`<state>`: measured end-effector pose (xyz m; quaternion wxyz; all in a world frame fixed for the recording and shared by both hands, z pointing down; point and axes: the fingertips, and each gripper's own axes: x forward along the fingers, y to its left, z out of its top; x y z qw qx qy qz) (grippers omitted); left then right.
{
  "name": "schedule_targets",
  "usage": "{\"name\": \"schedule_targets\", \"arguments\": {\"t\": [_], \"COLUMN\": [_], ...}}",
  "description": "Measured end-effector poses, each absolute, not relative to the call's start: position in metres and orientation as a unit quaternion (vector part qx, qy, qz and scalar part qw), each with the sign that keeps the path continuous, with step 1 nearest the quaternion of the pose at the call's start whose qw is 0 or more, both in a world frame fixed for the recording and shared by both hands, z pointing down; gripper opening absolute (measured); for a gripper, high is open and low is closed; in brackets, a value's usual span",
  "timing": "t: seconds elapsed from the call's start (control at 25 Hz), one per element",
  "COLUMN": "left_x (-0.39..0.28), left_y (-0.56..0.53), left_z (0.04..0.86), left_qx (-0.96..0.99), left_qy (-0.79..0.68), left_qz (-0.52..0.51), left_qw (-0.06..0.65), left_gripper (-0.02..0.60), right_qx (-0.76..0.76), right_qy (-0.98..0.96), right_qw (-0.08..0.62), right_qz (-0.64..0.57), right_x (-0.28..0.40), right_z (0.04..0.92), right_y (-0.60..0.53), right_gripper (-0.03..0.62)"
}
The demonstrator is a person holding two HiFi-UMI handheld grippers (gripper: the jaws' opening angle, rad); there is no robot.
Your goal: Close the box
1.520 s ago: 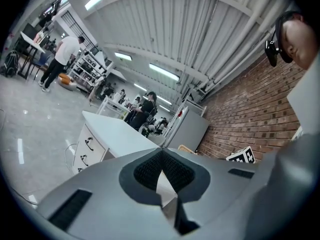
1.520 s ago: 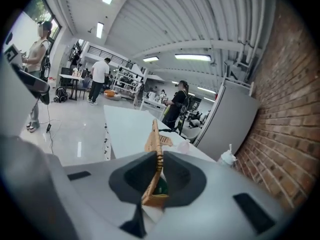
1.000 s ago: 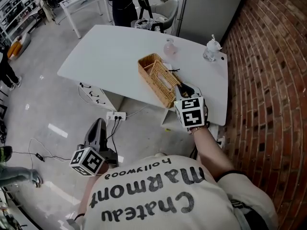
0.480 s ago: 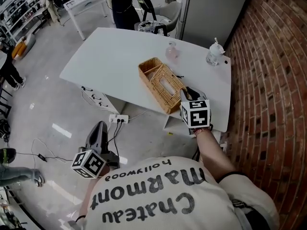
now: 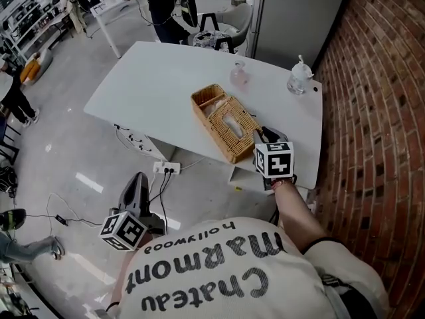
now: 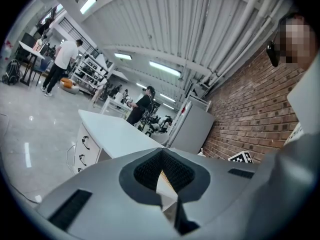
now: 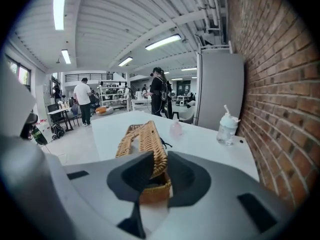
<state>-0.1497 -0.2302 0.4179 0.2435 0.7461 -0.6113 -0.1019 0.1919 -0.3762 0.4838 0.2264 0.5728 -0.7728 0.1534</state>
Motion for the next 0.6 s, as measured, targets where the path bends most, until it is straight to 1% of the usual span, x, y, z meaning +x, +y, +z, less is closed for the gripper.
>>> {"name": "schedule_targets", "arguments": {"t": [0.6], "left_x": [-0.15], "left_y": [-0.238], "left_z": [0.42], "left_qx": [0.734], "left_qy": [-0.627], "left_qz": [-0.099], "left_qw": [0.241], "left_gripper": [0.002], "right_qx": [0.563], "right_qy": [-0.762], "right_qw": [0.252], "right_qz": [0.199], "right_x": [0.203], "right_z": [0.521], "right_y": [-0.389], "right_gripper": [0.092]}}
